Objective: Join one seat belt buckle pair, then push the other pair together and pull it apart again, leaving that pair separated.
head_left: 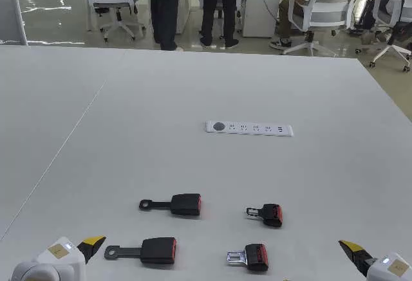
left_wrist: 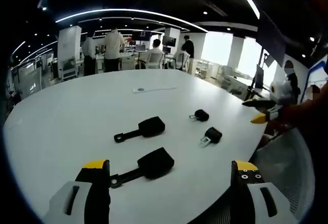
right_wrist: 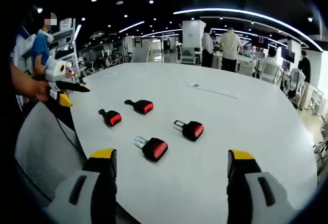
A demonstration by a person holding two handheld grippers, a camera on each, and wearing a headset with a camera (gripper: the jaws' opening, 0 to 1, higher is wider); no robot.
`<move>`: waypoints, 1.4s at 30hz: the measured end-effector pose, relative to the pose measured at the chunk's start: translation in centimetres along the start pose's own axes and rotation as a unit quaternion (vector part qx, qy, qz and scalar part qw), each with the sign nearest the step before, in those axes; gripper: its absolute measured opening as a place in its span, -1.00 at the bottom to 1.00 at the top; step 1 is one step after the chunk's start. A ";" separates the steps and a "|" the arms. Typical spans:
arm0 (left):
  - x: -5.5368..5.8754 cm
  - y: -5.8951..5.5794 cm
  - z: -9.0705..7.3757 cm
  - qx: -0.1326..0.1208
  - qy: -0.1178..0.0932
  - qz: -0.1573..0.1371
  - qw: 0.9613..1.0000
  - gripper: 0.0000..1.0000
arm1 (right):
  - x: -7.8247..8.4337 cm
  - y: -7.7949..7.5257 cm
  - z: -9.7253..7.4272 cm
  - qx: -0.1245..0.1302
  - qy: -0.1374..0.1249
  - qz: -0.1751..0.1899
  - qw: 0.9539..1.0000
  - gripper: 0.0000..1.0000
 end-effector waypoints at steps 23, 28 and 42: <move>0.3 0.4 -0.1 -0.005 -0.002 -0.004 1.000 1.00 | 0.3 0.0 0.1 -0.005 0.005 0.001 1.000 0.82; 0.3 0.3 -0.1 -0.005 -0.002 -0.005 1.000 1.00 | 0.3 0.0 0.0 -0.005 0.004 0.002 1.000 0.82; 0.4 0.4 -0.2 -0.007 -0.003 -0.005 1.000 1.00 | 0.4 0.1 -0.1 -0.005 0.004 0.003 1.000 0.82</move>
Point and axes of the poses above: the centre of the closed fingertips' face, and the gripper's own axes: z roughly forward along the fingers, y roughly to its left, x roughly out of its underside, the point moved 7 cm from there along -z, roughly backward along the fingers, and after that the axes turned 14 degrees about -x, right-handed, at the moved point
